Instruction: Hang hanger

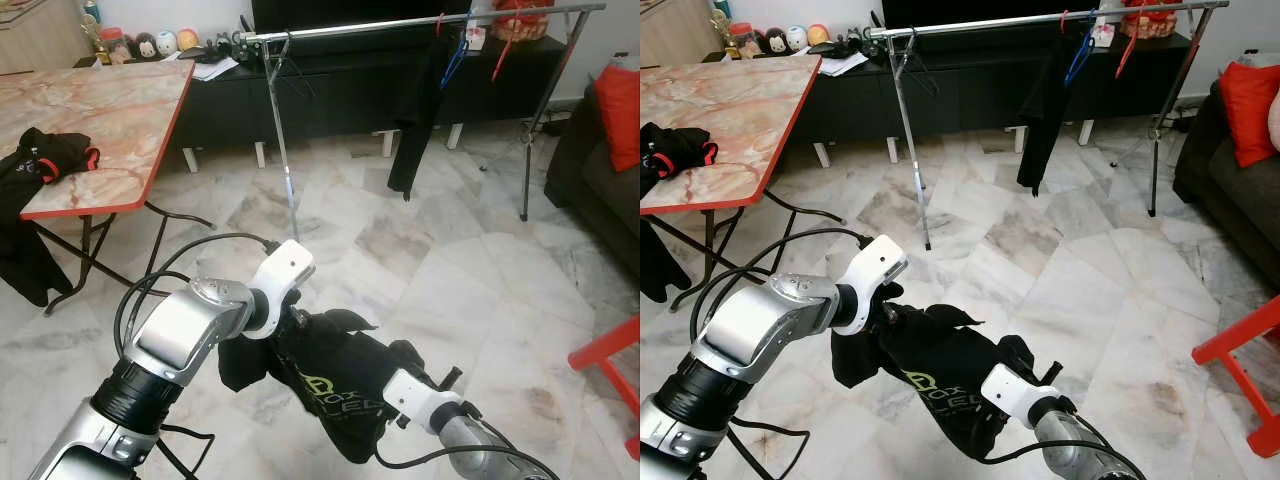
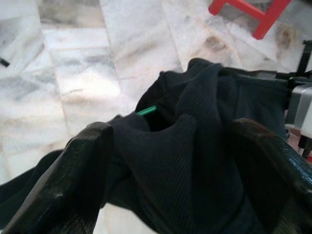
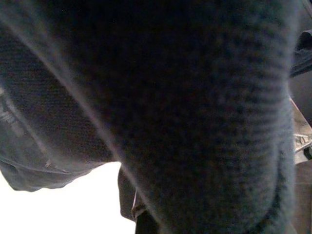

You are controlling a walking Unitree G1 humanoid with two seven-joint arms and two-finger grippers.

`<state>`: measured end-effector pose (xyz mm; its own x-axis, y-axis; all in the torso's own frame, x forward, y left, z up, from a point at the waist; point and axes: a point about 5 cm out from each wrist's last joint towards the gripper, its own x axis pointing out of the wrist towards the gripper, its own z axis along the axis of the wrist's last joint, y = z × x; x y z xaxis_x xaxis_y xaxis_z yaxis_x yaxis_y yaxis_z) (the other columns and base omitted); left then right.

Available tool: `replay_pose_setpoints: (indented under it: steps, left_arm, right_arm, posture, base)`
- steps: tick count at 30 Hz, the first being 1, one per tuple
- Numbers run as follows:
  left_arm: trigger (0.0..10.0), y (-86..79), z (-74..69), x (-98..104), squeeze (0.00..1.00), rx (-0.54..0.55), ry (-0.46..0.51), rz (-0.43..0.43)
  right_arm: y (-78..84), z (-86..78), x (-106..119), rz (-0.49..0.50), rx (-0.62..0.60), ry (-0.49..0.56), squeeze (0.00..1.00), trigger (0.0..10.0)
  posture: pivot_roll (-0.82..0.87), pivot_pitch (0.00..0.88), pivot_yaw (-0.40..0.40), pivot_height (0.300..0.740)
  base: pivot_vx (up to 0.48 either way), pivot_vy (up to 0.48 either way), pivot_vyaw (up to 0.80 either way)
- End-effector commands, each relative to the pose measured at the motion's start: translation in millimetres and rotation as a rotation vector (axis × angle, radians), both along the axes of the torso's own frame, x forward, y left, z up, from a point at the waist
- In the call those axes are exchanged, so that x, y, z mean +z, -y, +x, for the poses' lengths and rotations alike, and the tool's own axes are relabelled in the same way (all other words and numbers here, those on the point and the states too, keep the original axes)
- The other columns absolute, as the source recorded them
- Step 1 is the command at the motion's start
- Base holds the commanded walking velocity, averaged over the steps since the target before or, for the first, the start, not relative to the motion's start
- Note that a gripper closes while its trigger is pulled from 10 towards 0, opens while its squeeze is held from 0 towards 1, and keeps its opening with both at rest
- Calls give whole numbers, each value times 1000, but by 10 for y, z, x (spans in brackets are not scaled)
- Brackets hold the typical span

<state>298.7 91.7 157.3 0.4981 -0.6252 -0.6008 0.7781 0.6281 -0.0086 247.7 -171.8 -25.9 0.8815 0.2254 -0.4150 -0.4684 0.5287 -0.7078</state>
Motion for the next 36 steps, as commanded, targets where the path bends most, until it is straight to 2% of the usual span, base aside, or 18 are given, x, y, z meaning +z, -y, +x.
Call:
replay_pose_setpoints:
  steps: [1,5,6,7,8,10,15,16,17,18,33,36]
  left_arm:
    - [10000,-25,13,16,0,10,2,37]
    - [9804,-46,5,16,0,25,-14,55]
    - [9373,-64,-6,8,0,23,-25,63]
    - [4235,-68,-14,6,0,20,-31,65]
    - [4235,-71,-19,7,0,18,-35,66]
    - [0,-80,-20,-4,0,22,-37,71]
    - [0,-90,-7,-11,0,33,-42,70]
    - [353,-95,1,-11,0,36,-41,72]
    - [8745,-98,8,-6,0,39,-41,73]
    - [10000,-101,15,-1,0,41,-40,74]
    - [10000,-66,-43,-22,0,-24,-34,108]
    - [10000,-57,-61,-48,0,-48,1,147]
  right_arm:
    - [-32,30,22,-3,7,21,0,0]
    - [-29,8,-4,-19,6,18,0,0]
    - [-22,-1,-15,-25,5,14,0,0]
    - [-21,-3,-17,-26,4,13,0,0]
    - [-21,-2,-17,-26,4,13,0,0]
    - [-16,-3,-18,-30,3,13,0,0]
    - [-8,2,-16,-33,-1,14,0,0]
    - [-6,3,-16,-33,-2,14,0,0]
    - [-3,4,-16,-33,-3,15,0,0]
    - [-1,3,-18,-34,-4,14,0,0]
    - [15,-1,-25,-34,-9,4,0,0]
    - [18,3,-23,-35,-10,4,0,0]
  posture:
    - [34,0,44,740]
    - [35,0,44,740]
    - [35,0,44,740]
    - [35,0,44,740]
    - [38,0,44,740]
    - [38,0,44,740]
    - [36,0,46,740]
    - [35,0,46,740]
    - [36,0,46,740]
    - [36,0,46,740]
    - [39,4,47,740]
    - [40,4,47,740]
  base:
    - [0,0,0]
    - [0,0,0]
    - [0,0,0]
    - [0,0,0]
    - [0,0,0]
    - [0,0,0]
    - [0,0,0]
    - [0,0,0]
    - [0,0,0]
    - [0,0,0]
    - [0,0,0]
    - [0,0,0]
